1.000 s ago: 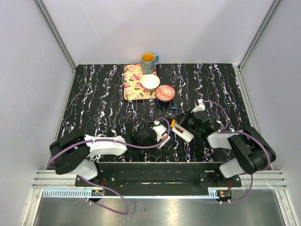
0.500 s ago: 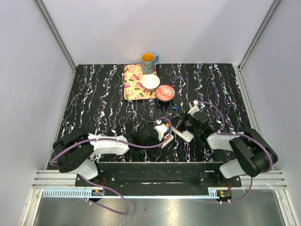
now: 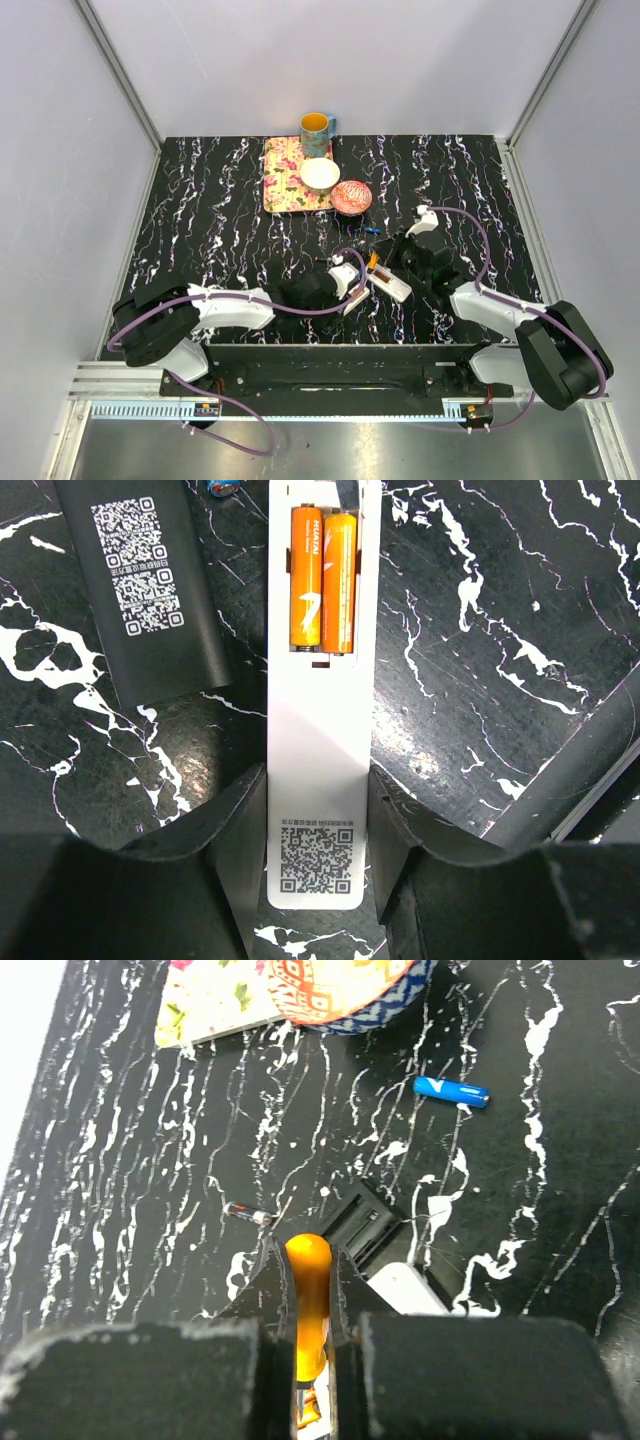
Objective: Unload the batteries from the remote control
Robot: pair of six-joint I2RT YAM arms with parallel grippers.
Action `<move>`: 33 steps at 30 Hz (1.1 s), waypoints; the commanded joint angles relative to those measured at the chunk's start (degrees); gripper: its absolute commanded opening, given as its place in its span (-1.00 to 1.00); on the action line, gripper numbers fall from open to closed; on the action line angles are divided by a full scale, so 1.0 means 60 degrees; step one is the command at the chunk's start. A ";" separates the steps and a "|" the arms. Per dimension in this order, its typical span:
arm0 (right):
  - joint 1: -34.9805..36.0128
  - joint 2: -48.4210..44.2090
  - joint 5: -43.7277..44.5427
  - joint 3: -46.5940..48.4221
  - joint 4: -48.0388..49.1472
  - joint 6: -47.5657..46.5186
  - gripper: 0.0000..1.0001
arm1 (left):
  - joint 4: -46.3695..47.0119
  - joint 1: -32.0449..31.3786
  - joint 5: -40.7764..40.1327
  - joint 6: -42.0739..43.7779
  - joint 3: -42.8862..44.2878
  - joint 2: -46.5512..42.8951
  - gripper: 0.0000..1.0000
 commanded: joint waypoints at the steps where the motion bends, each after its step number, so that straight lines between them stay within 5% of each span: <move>1: 0.0013 0.0112 0.0886 0.0383 -0.0245 -0.0792 -1.00 | -0.0207 -0.0082 0.0475 -0.0204 0.0013 0.0383 -1.00; 25: 0.0027 0.0961 -0.0255 0.0119 0.0472 -0.0295 -1.00 | -0.0207 -0.0068 0.0475 -0.0218 -0.0017 0.0383 -1.00; 33: 0.0027 0.1225 -0.1251 -0.0174 0.1555 0.1065 -1.00 | -0.0208 -0.0082 0.0475 -0.0247 -0.0002 0.0485 -1.00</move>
